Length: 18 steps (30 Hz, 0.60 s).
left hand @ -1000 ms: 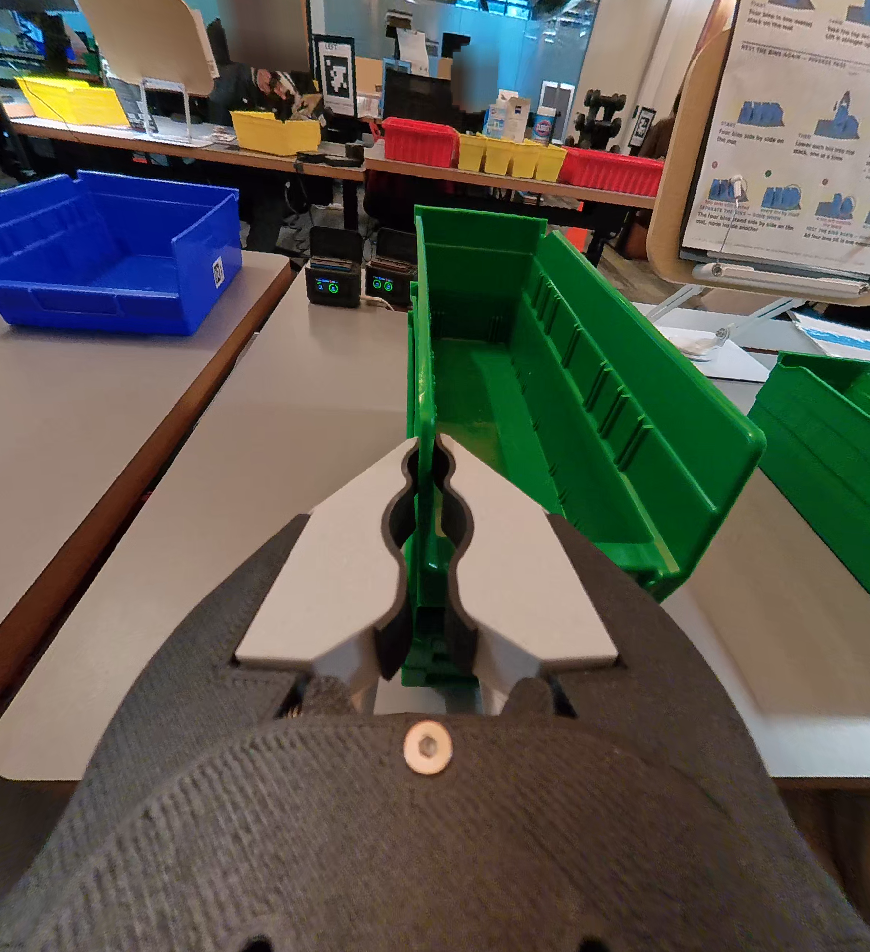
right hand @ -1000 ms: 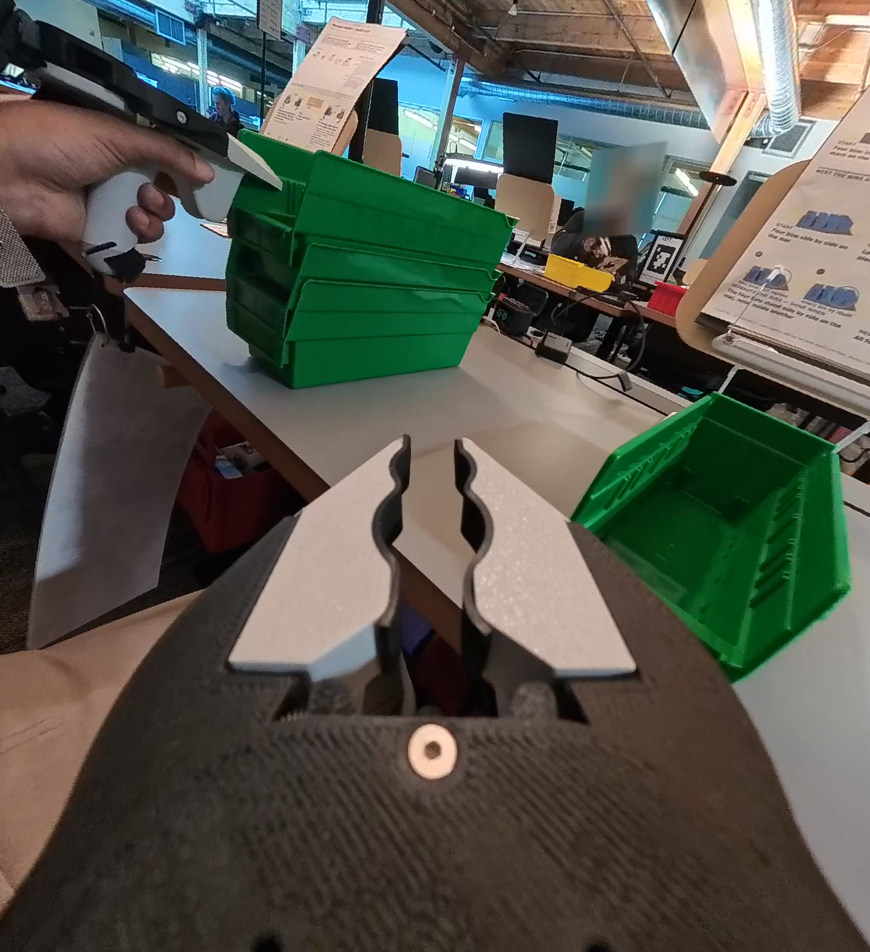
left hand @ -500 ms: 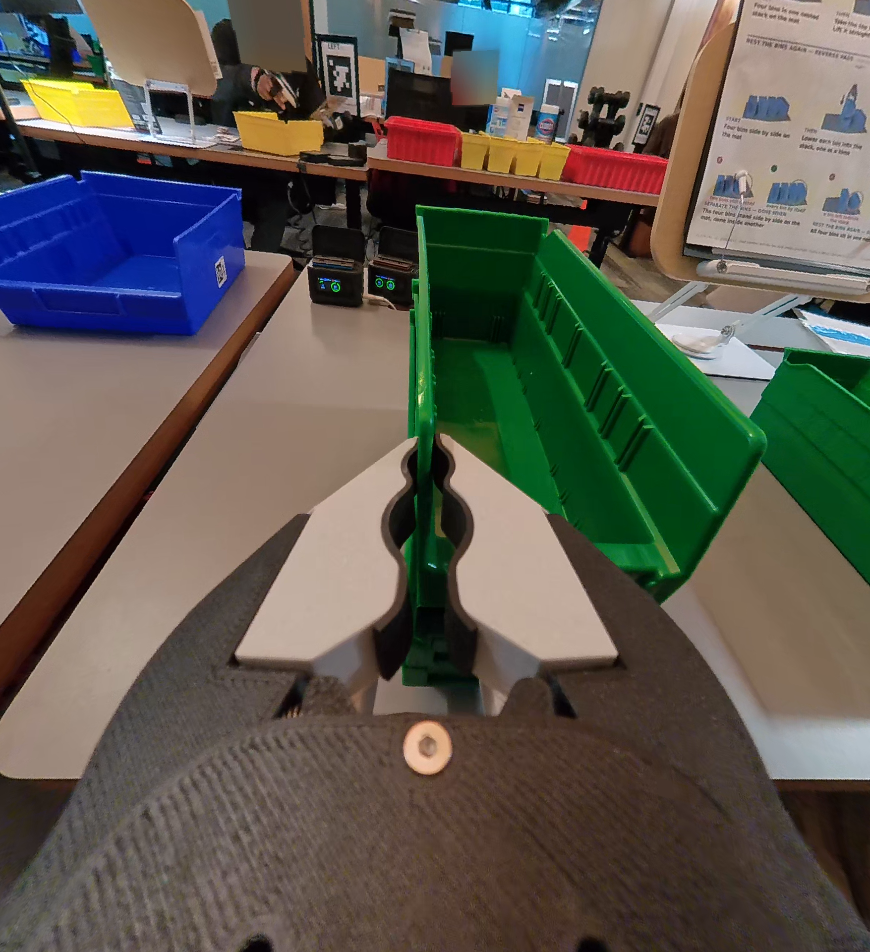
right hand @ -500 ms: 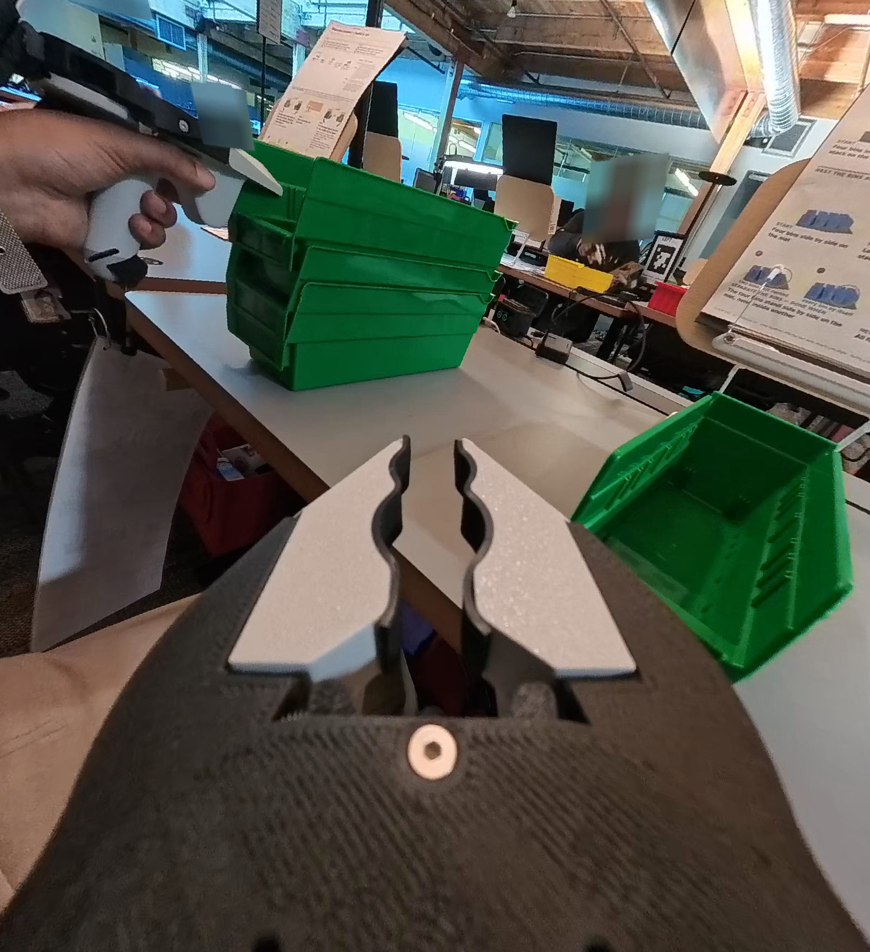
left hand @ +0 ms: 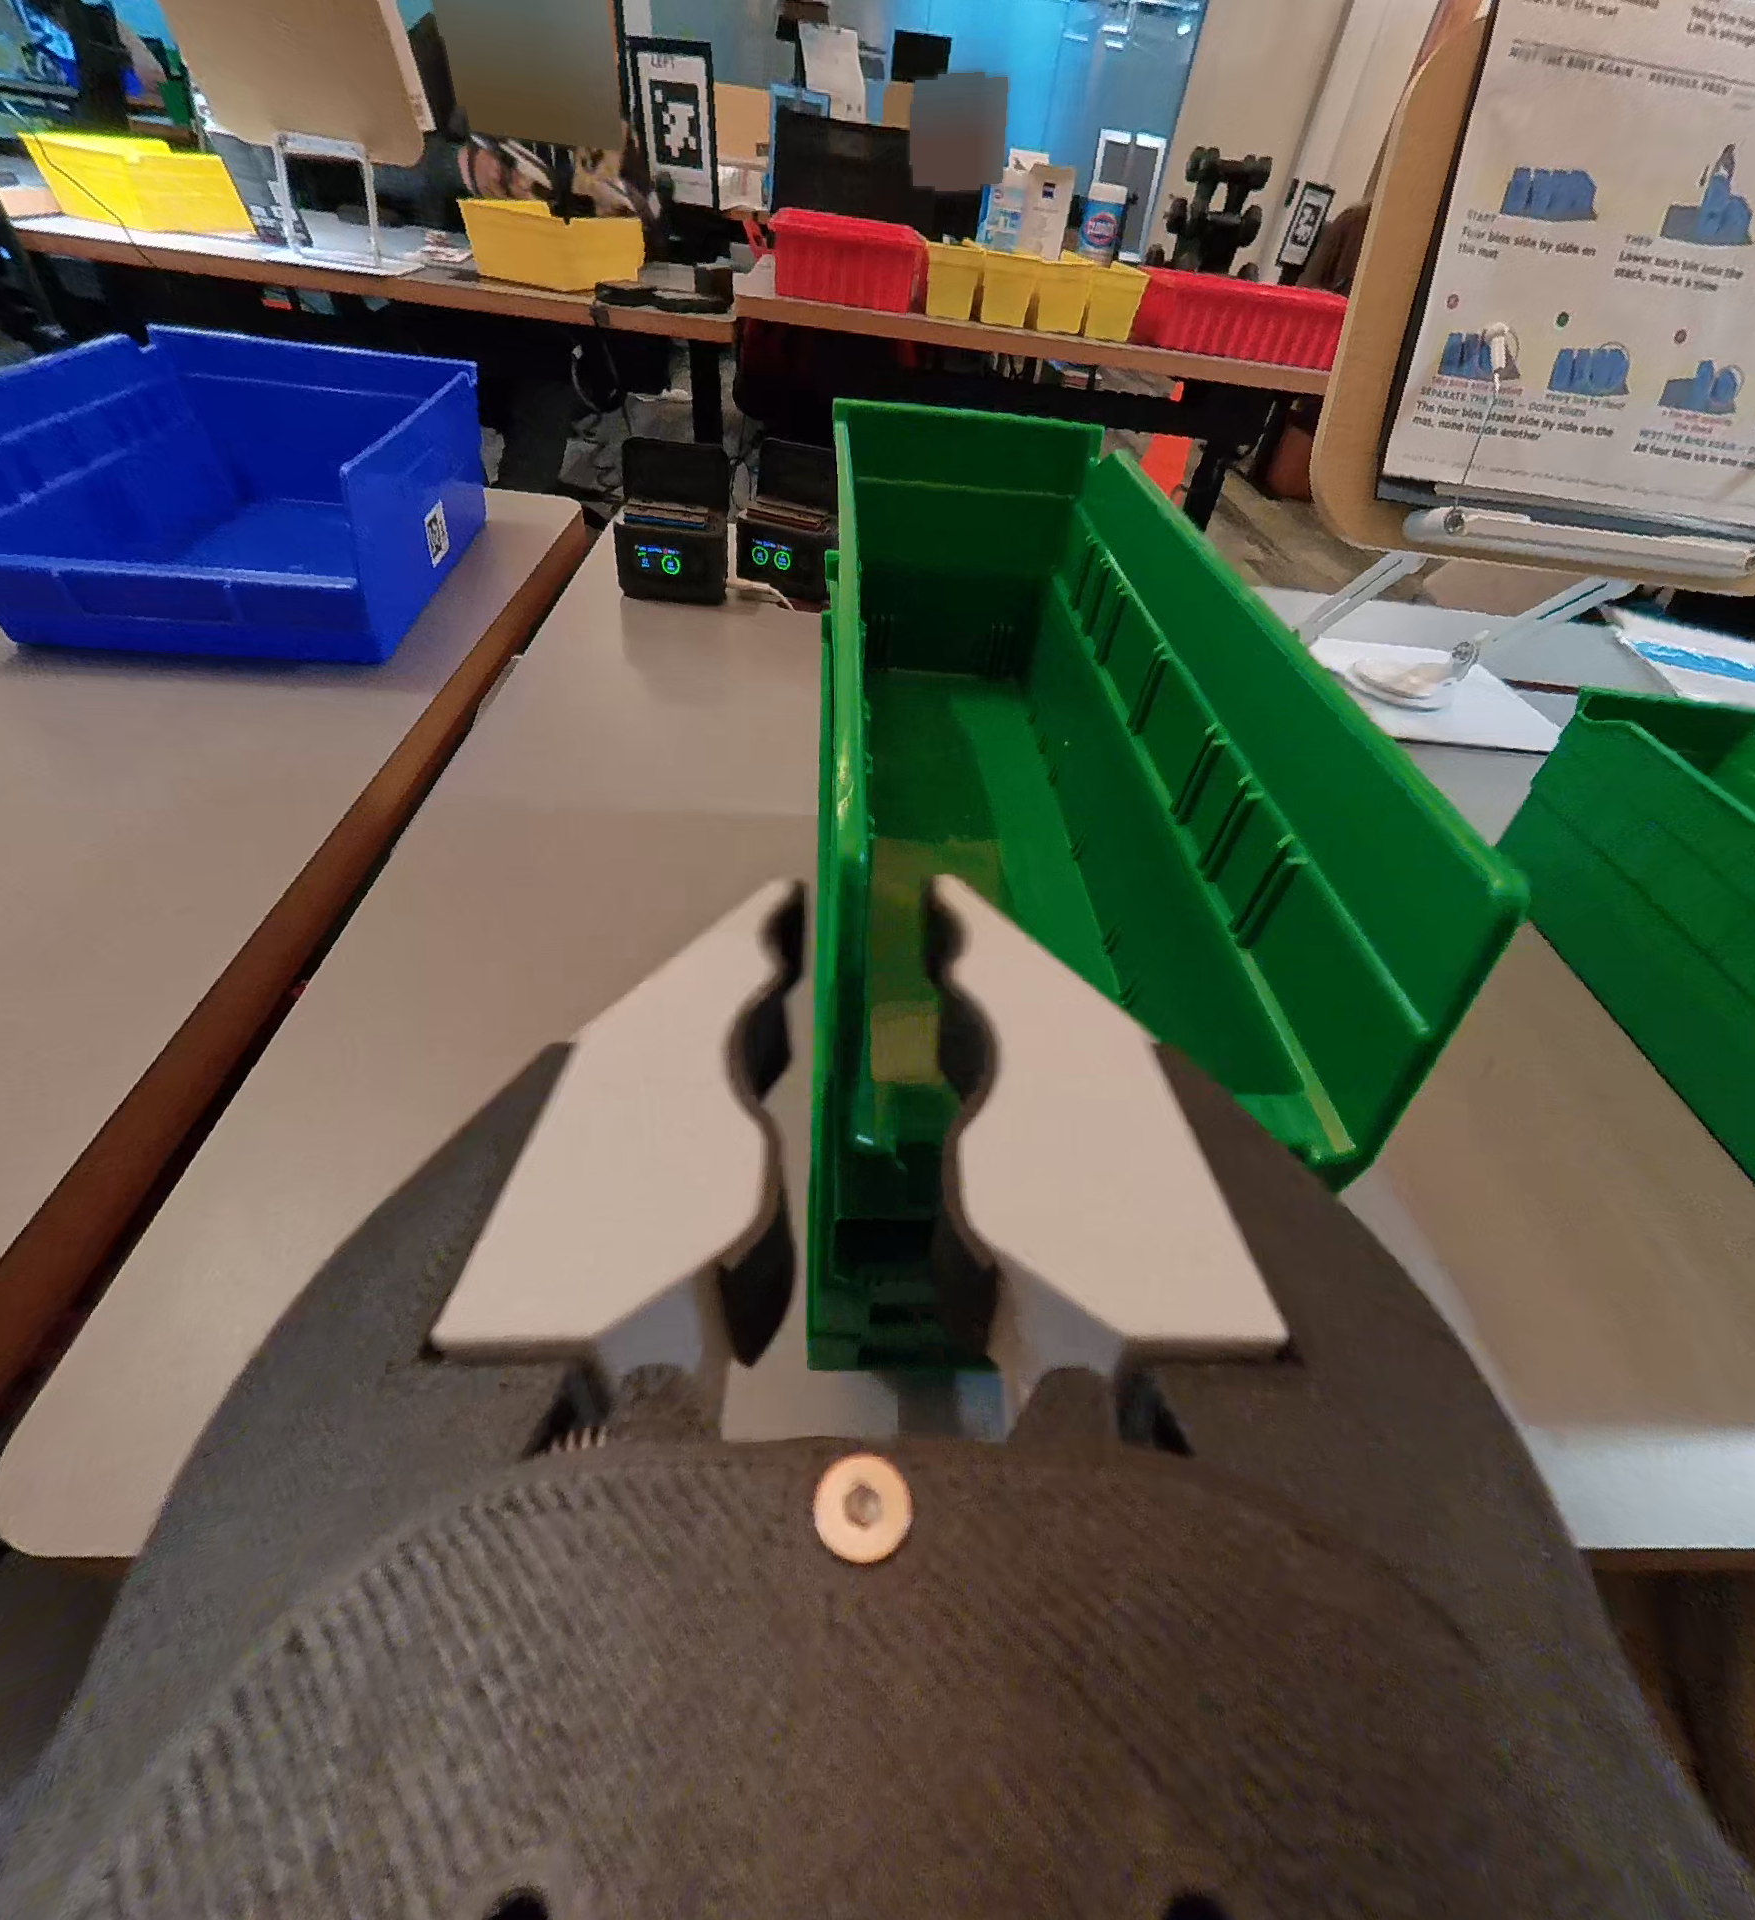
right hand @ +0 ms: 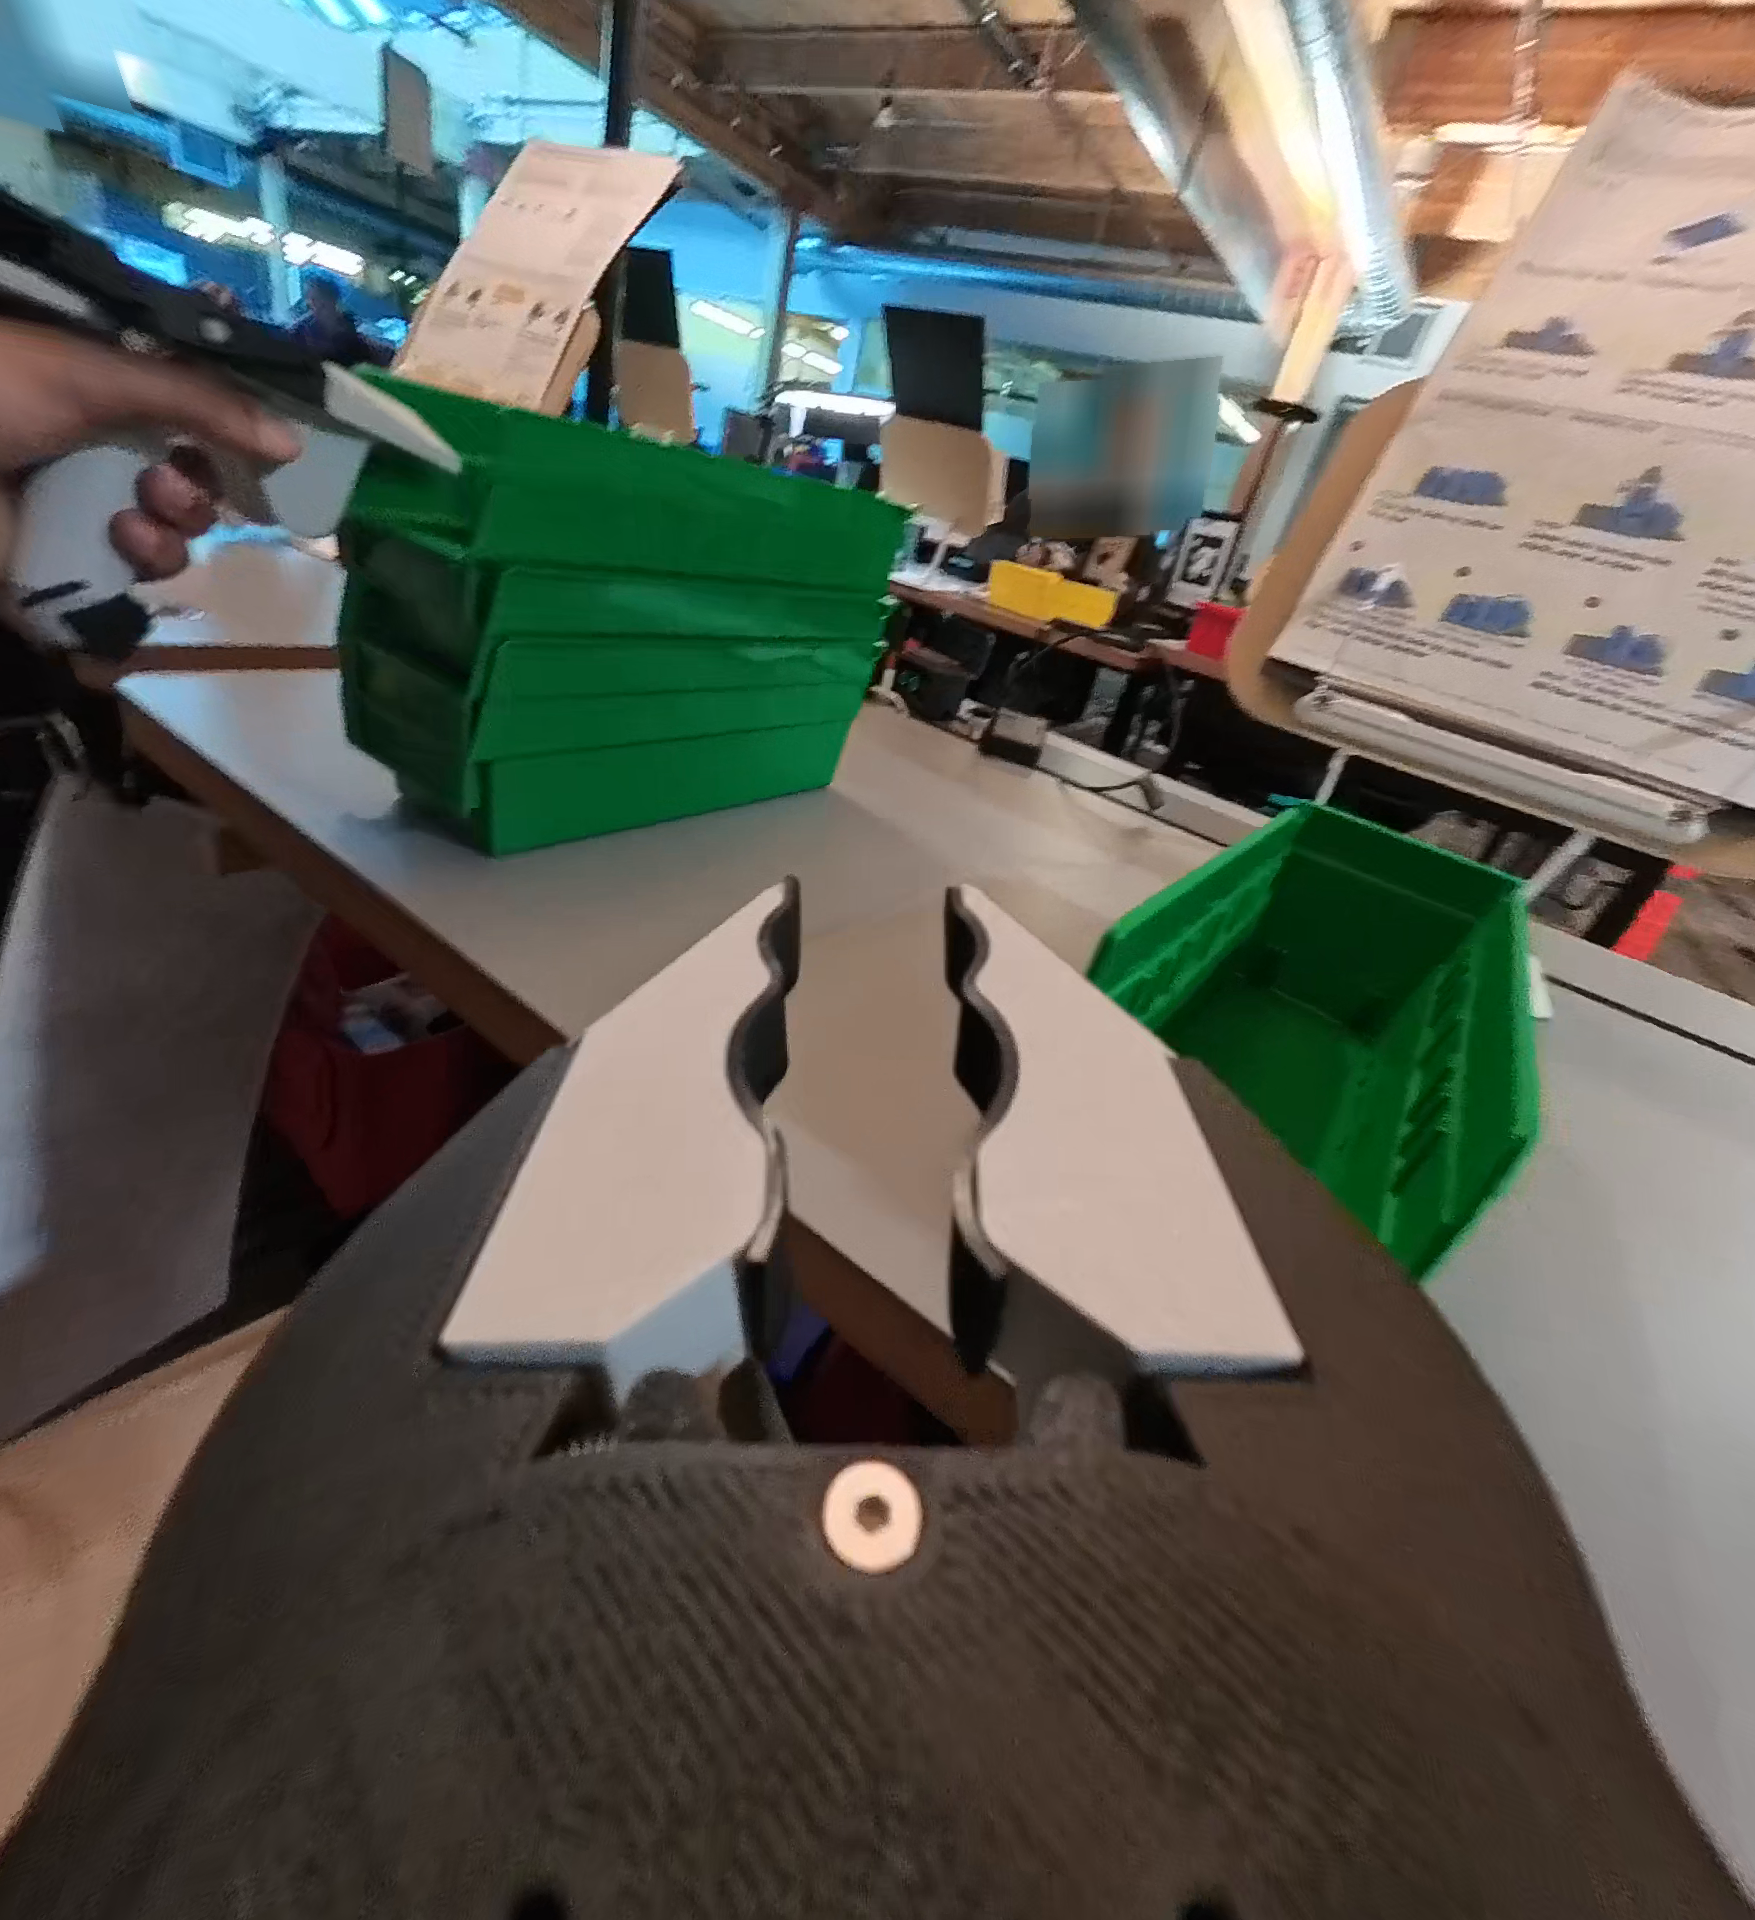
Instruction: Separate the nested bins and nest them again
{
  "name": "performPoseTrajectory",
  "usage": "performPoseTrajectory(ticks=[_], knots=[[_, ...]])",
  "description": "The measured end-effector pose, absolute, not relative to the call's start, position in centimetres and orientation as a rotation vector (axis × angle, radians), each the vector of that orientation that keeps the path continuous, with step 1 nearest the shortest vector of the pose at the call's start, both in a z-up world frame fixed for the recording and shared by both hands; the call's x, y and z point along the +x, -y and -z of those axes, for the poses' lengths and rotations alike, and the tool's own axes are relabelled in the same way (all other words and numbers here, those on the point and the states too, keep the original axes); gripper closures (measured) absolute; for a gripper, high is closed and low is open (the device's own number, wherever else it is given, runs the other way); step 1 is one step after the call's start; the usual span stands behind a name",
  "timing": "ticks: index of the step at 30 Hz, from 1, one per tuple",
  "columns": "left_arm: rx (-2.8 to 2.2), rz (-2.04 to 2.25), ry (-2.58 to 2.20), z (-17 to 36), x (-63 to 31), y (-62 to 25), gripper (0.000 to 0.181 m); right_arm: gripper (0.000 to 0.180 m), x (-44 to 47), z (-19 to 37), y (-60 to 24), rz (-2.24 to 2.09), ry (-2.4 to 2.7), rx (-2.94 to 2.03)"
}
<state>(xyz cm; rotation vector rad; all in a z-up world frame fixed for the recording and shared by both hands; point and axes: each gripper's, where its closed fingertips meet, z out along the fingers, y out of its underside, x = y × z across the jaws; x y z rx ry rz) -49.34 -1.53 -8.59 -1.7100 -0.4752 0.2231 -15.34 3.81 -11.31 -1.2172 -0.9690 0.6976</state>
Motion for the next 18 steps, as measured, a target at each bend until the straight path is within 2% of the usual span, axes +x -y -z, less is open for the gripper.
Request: performPoseTrajectory(ticks=[1, 4, 10, 15, 18], knots=[[-1.702, -0.213, 0.474, 8.0, -49.2, 1.6, 0.147, 0.151, -15.0, 10.9, -4.3, -0.689, 0.933, -1.218], [-1.618, -0.237, 0.45, 4.5, -48.4, 2.3, 0.132, 0.148, -13.5, 9.8, -6.5, -0.624, 0.831, -1.218], [-1.522, -0.252, 0.33, -0.3, -43.5, 2.0, 0.131, 0.135, -8.6, 9.1, -14.3, -0.465, 0.594, -1.323], [-1.47, 0.152, 0.213, -1.7, -33.9, -0.5, 0.125, 0.127, -8.0, 12.1, -17.8, -0.48, 0.565, -1.505], [-1.549, 0.324, 0.121, 0.8, -27.5, -2.6, 0.125, 0.129, -9.3, 14.3, -18.5, -0.468, 0.639, -1.578]])
